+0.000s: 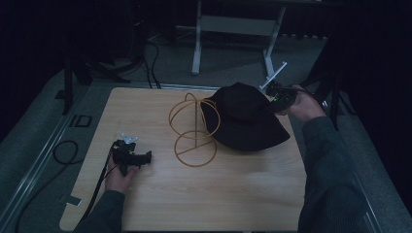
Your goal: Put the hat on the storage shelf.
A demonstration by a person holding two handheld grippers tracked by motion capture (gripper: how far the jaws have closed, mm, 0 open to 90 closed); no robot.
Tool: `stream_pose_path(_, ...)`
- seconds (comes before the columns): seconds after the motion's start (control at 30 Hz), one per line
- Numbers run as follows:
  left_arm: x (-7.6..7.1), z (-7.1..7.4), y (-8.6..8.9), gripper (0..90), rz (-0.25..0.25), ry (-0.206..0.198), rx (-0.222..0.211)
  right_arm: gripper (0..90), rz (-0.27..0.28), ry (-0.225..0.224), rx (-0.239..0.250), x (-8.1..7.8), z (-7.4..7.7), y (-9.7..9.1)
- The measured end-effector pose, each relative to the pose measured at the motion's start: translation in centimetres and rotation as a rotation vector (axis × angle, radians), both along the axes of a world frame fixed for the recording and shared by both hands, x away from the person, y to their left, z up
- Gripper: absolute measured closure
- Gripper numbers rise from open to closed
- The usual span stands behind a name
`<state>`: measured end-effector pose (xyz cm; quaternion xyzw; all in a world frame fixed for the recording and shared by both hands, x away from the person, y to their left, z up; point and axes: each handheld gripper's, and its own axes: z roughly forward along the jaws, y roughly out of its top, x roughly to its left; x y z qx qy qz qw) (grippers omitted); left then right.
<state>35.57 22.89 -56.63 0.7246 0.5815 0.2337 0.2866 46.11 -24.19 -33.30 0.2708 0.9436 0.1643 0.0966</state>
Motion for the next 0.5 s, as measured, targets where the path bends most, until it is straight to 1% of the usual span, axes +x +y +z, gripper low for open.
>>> stream_pose_path(0.03, 0.0, 0.0, 0.0, 2.5, 0.0, 0.0, 0.0, 85.4, 0.003, -0.003, -0.003, -0.1, 0.3, -0.1)
stream_pose_path(0.23, 0.0, 0.0, 0.0, 2.4, 0.0, 0.0, 0.0, 85.5, 0.005, -0.009, -0.002, -0.2, 1.1, -0.4)
stream_pose_path(0.3, 0.0, 0.0, 0.0, 2.4, 0.0, 0.0, 0.0, 85.5, 0.005, -0.009, -0.002, -0.2, 1.1, -0.4)
stream_pose_path(0.33, 0.0, 0.0, 0.0, 2.5, 0.0, 0.0, 0.0, 85.5, 0.007, -0.015, 0.002, -0.3, 1.5, -0.6)
stream_pose_path(0.5, 0.0, 0.0, 0.0, 2.5, 0.0, 0.0, 0.0, 85.4, 0.006, -0.021, 0.003, -0.4, 2.1, -0.8)
